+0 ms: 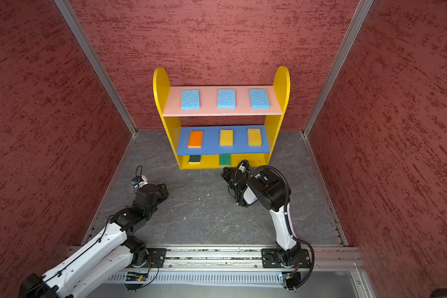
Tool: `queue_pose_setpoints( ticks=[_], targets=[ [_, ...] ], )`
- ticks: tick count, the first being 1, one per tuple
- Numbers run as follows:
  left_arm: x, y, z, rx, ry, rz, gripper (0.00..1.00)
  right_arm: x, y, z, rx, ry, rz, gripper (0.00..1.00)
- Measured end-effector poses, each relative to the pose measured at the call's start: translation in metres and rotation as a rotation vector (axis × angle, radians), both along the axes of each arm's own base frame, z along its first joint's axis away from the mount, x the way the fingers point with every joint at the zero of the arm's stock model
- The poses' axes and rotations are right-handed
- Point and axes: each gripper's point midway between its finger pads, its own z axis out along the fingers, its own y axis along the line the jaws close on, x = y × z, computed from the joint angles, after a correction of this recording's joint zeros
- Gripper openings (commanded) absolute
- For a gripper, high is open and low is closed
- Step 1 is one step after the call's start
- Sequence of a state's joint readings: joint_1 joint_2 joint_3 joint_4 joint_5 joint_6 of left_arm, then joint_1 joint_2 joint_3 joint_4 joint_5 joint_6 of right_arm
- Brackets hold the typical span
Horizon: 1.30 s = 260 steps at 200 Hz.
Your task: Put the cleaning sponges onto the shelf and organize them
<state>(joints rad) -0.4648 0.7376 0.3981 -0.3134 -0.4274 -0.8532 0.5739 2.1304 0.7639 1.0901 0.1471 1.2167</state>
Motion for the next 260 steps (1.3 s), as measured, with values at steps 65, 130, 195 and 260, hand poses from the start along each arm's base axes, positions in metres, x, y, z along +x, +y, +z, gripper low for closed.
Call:
queue_pose_setpoints(
  ticks=[65,130,195,260],
  targets=[
    [0.001,0.003,0.0,-0.011,0.002,0.012,0.51,0.014,0.002,-0.002,-0.012,0.016,-0.035,0.0],
    [0.002,0.0,0.0,-0.026,0.001,0.005,0.51,0.025,0.006,0.0,0.008,0.005,-0.051,0.0],
    [0.004,-0.003,-0.004,-0.029,0.015,-0.005,0.51,0.031,0.006,0.0,0.02,0.009,-0.07,0.0],
    [0.005,-0.005,-0.01,-0.022,0.037,-0.008,0.51,0.033,0.001,-0.001,0.028,0.014,-0.089,0.0]
  ],
)
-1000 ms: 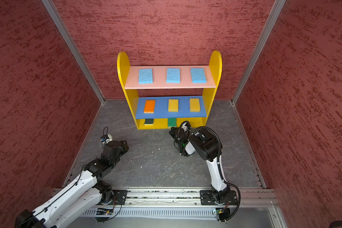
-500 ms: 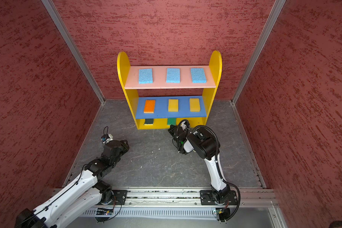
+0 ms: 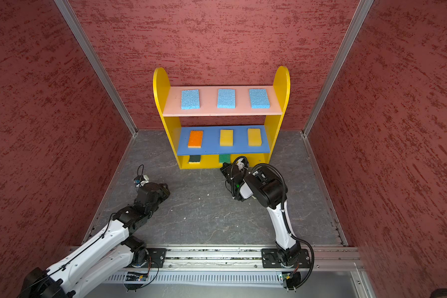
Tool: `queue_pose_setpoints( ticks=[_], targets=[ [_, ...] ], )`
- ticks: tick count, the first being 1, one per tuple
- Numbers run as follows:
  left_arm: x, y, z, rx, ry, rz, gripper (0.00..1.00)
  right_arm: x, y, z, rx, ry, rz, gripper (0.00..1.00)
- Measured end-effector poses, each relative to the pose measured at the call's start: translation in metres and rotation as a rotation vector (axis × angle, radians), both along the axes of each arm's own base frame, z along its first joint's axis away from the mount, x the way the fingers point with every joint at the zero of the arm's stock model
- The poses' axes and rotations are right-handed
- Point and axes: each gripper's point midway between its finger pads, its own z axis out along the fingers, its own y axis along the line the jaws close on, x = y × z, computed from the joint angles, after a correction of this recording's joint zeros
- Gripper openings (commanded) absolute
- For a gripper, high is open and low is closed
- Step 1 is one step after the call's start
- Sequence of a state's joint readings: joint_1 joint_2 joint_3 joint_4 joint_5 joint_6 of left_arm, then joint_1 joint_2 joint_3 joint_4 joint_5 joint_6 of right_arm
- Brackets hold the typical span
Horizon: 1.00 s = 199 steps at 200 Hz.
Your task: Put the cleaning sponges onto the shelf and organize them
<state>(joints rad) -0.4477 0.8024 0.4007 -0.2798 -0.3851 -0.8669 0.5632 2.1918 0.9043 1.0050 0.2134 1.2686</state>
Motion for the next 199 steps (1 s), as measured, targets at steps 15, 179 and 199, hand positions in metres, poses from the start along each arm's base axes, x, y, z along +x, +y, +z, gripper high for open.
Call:
queue_pose_setpoints(
  ticks=[15,179,199],
  targets=[
    [0.0006,-0.0011,-0.0021,0.001,0.008,-0.004,0.51,0.0011,-0.0022,-0.0001,-0.001,0.0,-0.004,0.0],
    [0.0014,-0.0031,-0.0002,-0.007,0.006,-0.011,0.51,0.0001,0.0035,0.0007,-0.045,-0.018,0.053,0.0],
    [0.0005,-0.0027,0.0004,-0.007,0.005,-0.011,0.51,0.0013,0.0059,0.0008,-0.056,-0.019,0.064,0.0]
  ],
)
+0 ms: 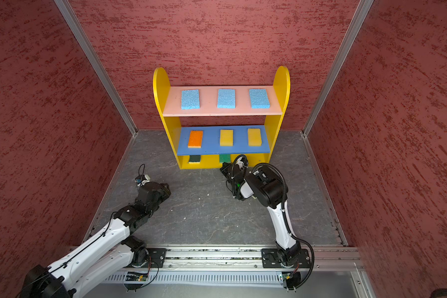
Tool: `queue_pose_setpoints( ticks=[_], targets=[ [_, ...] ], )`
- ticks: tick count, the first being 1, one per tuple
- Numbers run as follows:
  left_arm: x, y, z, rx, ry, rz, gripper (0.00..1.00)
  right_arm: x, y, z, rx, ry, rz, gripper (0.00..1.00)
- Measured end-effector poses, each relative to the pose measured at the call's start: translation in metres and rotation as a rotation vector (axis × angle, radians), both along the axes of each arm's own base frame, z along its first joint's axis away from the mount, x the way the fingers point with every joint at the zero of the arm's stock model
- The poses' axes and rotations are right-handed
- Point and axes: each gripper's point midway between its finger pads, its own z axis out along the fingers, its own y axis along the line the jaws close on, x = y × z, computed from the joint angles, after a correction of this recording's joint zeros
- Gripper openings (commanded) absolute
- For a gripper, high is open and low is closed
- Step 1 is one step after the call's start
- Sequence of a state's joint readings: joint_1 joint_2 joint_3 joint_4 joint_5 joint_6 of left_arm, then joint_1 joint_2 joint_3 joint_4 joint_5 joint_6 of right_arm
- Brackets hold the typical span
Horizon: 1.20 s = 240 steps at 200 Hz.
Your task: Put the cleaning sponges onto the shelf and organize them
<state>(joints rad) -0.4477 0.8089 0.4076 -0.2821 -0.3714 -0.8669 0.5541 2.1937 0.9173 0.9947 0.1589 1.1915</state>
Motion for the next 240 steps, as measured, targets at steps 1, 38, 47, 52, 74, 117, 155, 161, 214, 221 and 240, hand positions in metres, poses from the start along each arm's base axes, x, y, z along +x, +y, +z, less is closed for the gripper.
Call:
queue_pose_setpoints(
  ticks=[1,38,47,52,74,117,155,161,214,221,240],
  targets=[
    [0.0,0.0,0.0,0.0,0.0,0.0,0.51,0.0,0.0,0.0,0.0,0.0,0.0,0.0],
    [-0.003,0.002,0.006,-0.008,-0.017,0.001,0.51,0.003,0.003,0.0,0.002,-0.004,0.009,0.0],
    [-0.004,0.002,0.007,-0.007,-0.021,0.003,0.51,0.003,0.003,0.0,0.002,-0.004,0.01,0.0],
    [-0.004,0.003,0.007,-0.007,-0.02,0.003,0.51,0.003,0.003,0.0,0.002,-0.004,0.012,0.0],
    [-0.006,0.003,0.006,-0.005,-0.015,0.003,0.51,0.002,0.004,0.0,0.001,-0.006,0.017,0.0],
    [-0.007,0.004,0.005,0.0,-0.007,0.004,0.52,-0.025,0.003,-0.004,-0.071,0.028,0.055,0.12],
    [-0.01,0.007,0.006,0.016,0.004,0.011,0.52,-0.061,0.012,0.005,-0.207,0.056,0.13,0.38],
    [-0.01,0.007,0.008,0.017,0.0,0.011,0.52,-0.064,0.014,0.011,-0.219,0.048,0.14,0.4],
    [-0.015,0.004,0.031,0.015,-0.057,-0.008,0.54,-0.096,0.028,0.075,-0.29,-0.028,0.186,0.68],
    [-0.016,0.003,0.032,0.018,-0.057,-0.013,0.55,-0.101,0.026,0.077,-0.3,-0.021,0.189,0.72],
    [-0.018,0.0,0.035,0.029,-0.051,-0.032,0.55,-0.117,0.014,0.074,-0.355,0.027,0.185,0.79]
  ],
)
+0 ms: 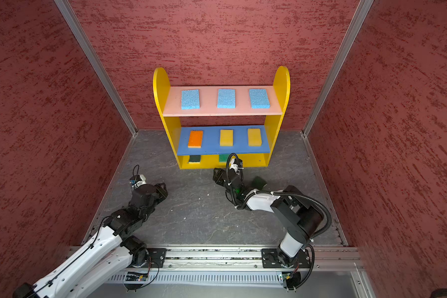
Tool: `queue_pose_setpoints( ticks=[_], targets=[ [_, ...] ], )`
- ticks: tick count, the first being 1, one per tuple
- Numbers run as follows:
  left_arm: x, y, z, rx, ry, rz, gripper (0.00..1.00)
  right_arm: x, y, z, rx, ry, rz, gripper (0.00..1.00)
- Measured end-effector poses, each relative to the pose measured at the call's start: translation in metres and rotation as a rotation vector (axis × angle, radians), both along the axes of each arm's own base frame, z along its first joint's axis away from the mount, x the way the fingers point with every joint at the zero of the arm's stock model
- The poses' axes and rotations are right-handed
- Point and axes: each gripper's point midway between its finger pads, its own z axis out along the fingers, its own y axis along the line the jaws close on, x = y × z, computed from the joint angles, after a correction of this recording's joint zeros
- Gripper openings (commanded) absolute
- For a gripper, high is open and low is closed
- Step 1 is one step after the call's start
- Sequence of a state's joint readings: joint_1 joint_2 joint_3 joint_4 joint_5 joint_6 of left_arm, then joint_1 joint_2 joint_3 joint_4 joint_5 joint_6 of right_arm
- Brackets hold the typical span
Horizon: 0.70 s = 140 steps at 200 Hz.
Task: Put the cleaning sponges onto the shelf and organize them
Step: 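Move the right gripper back over the dark green pad on the table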
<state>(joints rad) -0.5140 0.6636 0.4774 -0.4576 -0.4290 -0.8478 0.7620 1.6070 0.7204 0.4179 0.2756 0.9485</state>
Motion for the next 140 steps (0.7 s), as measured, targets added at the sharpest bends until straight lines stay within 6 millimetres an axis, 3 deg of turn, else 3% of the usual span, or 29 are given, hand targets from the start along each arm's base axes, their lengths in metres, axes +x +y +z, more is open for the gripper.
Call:
queue_pose_setpoints(
  ticks=[11,58,107,140],
  targets=[
    [-0.001,-0.002,0.003,0.006,0.0,-0.01,0.56,-0.009,-0.01,0.0,-0.041,0.028,-0.02,0.86],
    [-0.006,-0.001,0.008,0.022,0.003,-0.019,0.58,-0.052,-0.052,0.007,-0.152,0.156,-0.131,0.87],
    [-0.008,-0.003,0.004,0.024,0.022,-0.034,0.59,-0.093,-0.11,-0.029,-0.358,0.376,-0.312,0.9],
    [-0.009,-0.006,0.003,0.013,0.025,-0.046,0.59,-0.106,-0.132,-0.046,-0.448,0.44,-0.384,0.92]
  ],
)
